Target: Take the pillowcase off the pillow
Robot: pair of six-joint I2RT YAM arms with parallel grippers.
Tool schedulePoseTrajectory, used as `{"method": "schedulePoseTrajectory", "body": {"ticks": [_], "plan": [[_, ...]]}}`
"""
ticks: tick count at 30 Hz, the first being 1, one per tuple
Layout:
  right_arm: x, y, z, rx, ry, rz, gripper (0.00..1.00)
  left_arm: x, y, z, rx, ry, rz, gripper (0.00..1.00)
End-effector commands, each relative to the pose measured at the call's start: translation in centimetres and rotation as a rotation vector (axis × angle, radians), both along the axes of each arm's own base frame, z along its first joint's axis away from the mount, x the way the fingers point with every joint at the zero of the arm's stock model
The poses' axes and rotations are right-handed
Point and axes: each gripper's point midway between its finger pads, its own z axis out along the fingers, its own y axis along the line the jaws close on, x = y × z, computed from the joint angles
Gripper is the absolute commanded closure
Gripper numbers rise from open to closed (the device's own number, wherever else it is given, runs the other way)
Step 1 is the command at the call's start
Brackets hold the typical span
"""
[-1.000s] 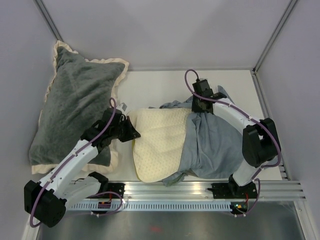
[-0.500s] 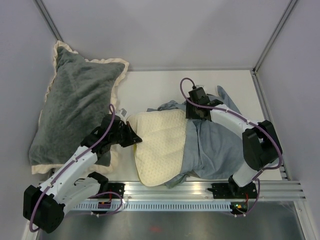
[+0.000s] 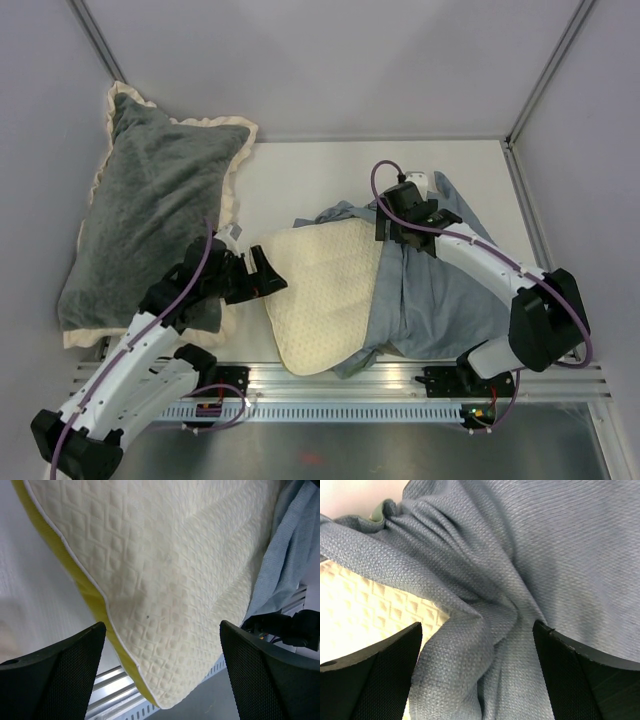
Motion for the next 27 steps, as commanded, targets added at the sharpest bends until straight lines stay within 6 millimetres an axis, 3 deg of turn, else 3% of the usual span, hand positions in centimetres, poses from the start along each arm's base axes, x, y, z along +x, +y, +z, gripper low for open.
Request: {"method": "schedulePoseTrajectory", "body": {"ticks": [1,5,8,14,18,27], "plan": [[0.0,-1.3,1.6,-0.011,-0.043,-0.060,0.02,-0.6,1.0,2.6,0.015,-0.028,0.031,0.00],[-0.7,-0.4,2.4,0.052,-0.047,-0.021,0.02,-2.0,-0.1,4.7,-0.102,-0.043,-0.003,0.00],[-1.0,-0.1,3.4,0.096,-0.071,-0.019,0.02,-2.9,-1.4,4.4,-0.182,0.001,-0.045,0.00],[-1.8,0.5,4.0,0.162,-0.083,-0.007,0.02,-4.0,-3.9,2.0,-0.310,0.129,-0.130,0.00],[-2.3,1.2,3.4,0.194,-0.062,0.027,0.02,-4.5,-3.9,-0.1,-0.326,0.170,-0.111,0.00],[-4.0,0.9,3.1,0.205,-0.043,0.053,0.02,-4.3,-3.9,-1.3,-0.324,0.171,-0.102,0.00]]}}
